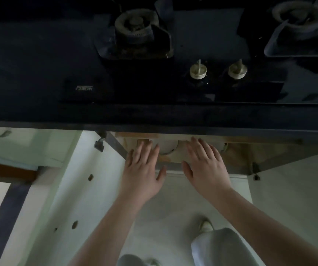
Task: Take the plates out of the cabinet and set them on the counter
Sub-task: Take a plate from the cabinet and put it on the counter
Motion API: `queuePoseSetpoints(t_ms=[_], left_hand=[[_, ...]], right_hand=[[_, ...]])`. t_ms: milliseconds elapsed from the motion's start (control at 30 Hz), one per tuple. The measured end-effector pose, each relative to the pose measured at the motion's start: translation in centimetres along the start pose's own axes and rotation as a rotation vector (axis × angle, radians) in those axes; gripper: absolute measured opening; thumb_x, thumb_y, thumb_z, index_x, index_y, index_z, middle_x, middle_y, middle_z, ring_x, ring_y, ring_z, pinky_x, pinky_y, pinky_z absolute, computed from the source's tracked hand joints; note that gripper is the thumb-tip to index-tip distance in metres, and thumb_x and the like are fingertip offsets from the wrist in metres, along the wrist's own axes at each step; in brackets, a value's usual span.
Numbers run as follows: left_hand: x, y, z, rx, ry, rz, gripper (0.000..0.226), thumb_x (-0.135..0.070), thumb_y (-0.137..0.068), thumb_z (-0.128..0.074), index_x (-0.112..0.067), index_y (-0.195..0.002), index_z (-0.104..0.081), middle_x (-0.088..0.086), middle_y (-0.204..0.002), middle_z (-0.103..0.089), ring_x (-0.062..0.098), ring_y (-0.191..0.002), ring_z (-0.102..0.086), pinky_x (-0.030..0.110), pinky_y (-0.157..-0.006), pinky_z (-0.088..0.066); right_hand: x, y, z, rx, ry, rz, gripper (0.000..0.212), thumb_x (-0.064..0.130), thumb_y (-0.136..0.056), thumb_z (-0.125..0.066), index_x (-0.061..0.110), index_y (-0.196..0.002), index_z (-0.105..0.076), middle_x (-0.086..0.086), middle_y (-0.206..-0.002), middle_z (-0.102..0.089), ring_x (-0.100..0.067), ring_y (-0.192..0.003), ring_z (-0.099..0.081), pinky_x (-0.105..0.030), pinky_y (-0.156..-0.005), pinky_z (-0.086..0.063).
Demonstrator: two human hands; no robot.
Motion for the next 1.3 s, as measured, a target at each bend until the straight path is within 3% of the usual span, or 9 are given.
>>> queuePoseSetpoints(t_ms=[233,333,500,700,1033,1100,1167,1233,1300], left_hand=[[2.1,-5.0,-7.0,-0.05,-0.041,0.032,0.073,-0.059,-0.09,-0.016,-0.02,-0.152,-0.028,0.003,-0.16,-0.028,0.026,-0.149,-0.017,0.049,-0.121,-0.014],[1.7,-6.8,-9.0,-0.139,-0.025,0.017,0.07,-0.057,-0.091,-0.022,-0.018,-0.147,-0.039,0.006,-0.154,-0.04,0.03,-0.145,-0.028,0.054,-0.116,-0.025],[1.6,-9.4,-12.6,-0.277,0.011,-0.011,0.066,-0.055,-0.092,-0.026,-0.018,-0.145,-0.042,0.006,-0.154,-0.04,0.03,-0.143,-0.03,0.054,-0.115,-0.027],[1.4,-10.4,-14.2,-0.443,0.009,-0.047,0.061,-0.054,-0.094,-0.029,-0.022,-0.143,-0.044,0.003,-0.151,-0.044,0.025,-0.141,-0.034,0.052,-0.109,-0.034],[4.3,-11.9,-13.2,-0.51,-0.012,-0.032,0.064,-0.059,-0.096,-0.023,-0.022,-0.146,-0.039,0.004,-0.153,-0.041,0.028,-0.142,-0.033,0.05,-0.111,-0.03],[5.3,-13.0,-12.6,-0.499,0.146,-0.007,0.062,-0.061,-0.096,-0.025,-0.03,-0.149,-0.03,0.001,-0.156,-0.036,0.026,-0.14,-0.035,0.048,-0.107,-0.035],[6.7,-14.2,-12.1,-0.48,0.464,0.062,0.058,-0.063,-0.095,-0.032,-0.044,-0.149,-0.02,-0.002,-0.154,-0.037,0.017,-0.129,-0.045,0.034,-0.092,-0.044],[7.7,-15.1,-11.6,-0.51,0.671,0.114,0.057,-0.06,-0.096,-0.038,-0.047,-0.148,-0.02,-0.003,-0.151,-0.042,0.007,-0.114,-0.047,0.023,-0.078,-0.038],[8.6,-16.0,-11.0,-0.543,0.904,0.125,0.054,-0.053,-0.097,-0.043,-0.044,-0.148,-0.027,-0.006,-0.15,-0.043,0.007,-0.122,-0.046,0.023,-0.083,-0.037]], right_hand=[[-1.8,-3.9,-7.1,-0.084,0.007,0.001,0.056,0.041,-0.097,-0.032,0.013,-0.144,-0.043,-0.012,-0.15,-0.044,-0.03,-0.139,-0.039,-0.047,-0.115,-0.028],[-2.5,-5.0,-10.1,-0.162,-0.015,0.033,0.054,0.041,-0.098,-0.034,0.013,-0.143,-0.044,-0.012,-0.147,-0.047,-0.029,-0.138,-0.04,-0.046,-0.114,-0.029],[-4.1,-7.2,-14.0,-0.292,-0.008,0.048,0.05,0.039,-0.097,-0.036,0.013,-0.138,-0.049,-0.013,-0.143,-0.051,-0.03,-0.134,-0.045,-0.047,-0.111,-0.032],[-5.0,-7.9,-16.7,-0.381,0.033,0.065,0.048,0.039,-0.097,-0.037,0.016,-0.137,-0.05,-0.011,-0.142,-0.052,-0.029,-0.133,-0.044,-0.047,-0.11,-0.033],[-3.3,-9.3,-16.3,-0.455,0.06,0.08,0.051,0.042,-0.097,-0.039,0.016,-0.14,-0.045,-0.012,-0.147,-0.047,-0.029,-0.136,-0.041,-0.046,-0.111,-0.031],[-3.2,-10.1,-15.7,-0.446,0.043,0.076,0.053,0.044,-0.097,-0.036,0.017,-0.143,-0.041,-0.012,-0.148,-0.045,-0.029,-0.137,-0.04,-0.046,-0.112,-0.031],[-3.3,-11.2,-15.1,-0.419,-0.035,0.067,0.055,0.046,-0.096,-0.034,0.02,-0.145,-0.037,-0.01,-0.149,-0.043,-0.028,-0.136,-0.04,-0.046,-0.111,-0.033],[-4.0,-12.6,-14.6,-0.364,-0.242,0.026,0.054,0.046,-0.096,-0.036,0.025,-0.146,-0.034,-0.006,-0.148,-0.042,-0.023,-0.13,-0.045,-0.043,-0.105,-0.041],[-4.8,-14.1,-14.1,-0.304,-0.488,-0.045,0.045,0.039,-0.099,-0.042,0.026,-0.141,-0.039,-0.005,-0.144,-0.044,-0.016,-0.117,-0.05,-0.035,-0.091,-0.047]])
Point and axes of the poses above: each hand's wrist, its own y-axis away from the middle knuckle, its own z-axis out of the back of the hand, x = y × z, the point moved 6 cm from there along -y, towards the middle knuckle
